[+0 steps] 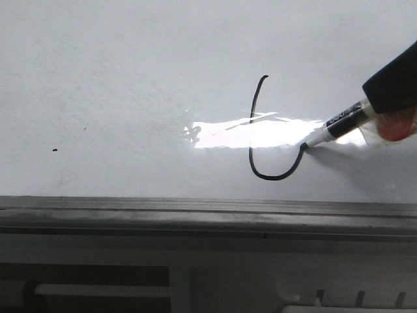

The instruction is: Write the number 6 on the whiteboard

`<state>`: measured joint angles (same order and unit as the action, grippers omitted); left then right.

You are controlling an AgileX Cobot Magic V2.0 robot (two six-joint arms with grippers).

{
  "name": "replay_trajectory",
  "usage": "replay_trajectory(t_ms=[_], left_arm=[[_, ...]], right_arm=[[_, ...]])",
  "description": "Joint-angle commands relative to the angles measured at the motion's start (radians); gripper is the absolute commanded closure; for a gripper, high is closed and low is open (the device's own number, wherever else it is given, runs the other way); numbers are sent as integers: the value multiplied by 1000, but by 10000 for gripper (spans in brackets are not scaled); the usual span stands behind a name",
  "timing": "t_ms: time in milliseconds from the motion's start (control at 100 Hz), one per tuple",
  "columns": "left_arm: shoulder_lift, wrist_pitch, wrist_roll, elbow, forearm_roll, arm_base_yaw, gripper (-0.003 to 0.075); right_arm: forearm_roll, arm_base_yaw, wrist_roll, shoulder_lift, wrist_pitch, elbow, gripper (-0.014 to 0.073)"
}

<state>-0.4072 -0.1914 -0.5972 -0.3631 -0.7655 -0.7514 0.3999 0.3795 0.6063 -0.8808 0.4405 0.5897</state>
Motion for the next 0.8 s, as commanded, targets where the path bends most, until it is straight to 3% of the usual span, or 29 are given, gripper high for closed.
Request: replay_trajectory(t_ms=[0,230,500,790], left_arm=[[-2,64,8,-27,-17,2,739],[-2,64,8,-27,-17,2,739],[-2,62,8,-27,-17,2,739],[-2,61,8,-27,-17,2,739]], right_arm=[[-56,-18,2,2,-120,31,656],[-17,-14,2,-46,-118,64,656],[-17,72,2,-122,-138,85,656],[4,72,2,-133,-138,85,656]])
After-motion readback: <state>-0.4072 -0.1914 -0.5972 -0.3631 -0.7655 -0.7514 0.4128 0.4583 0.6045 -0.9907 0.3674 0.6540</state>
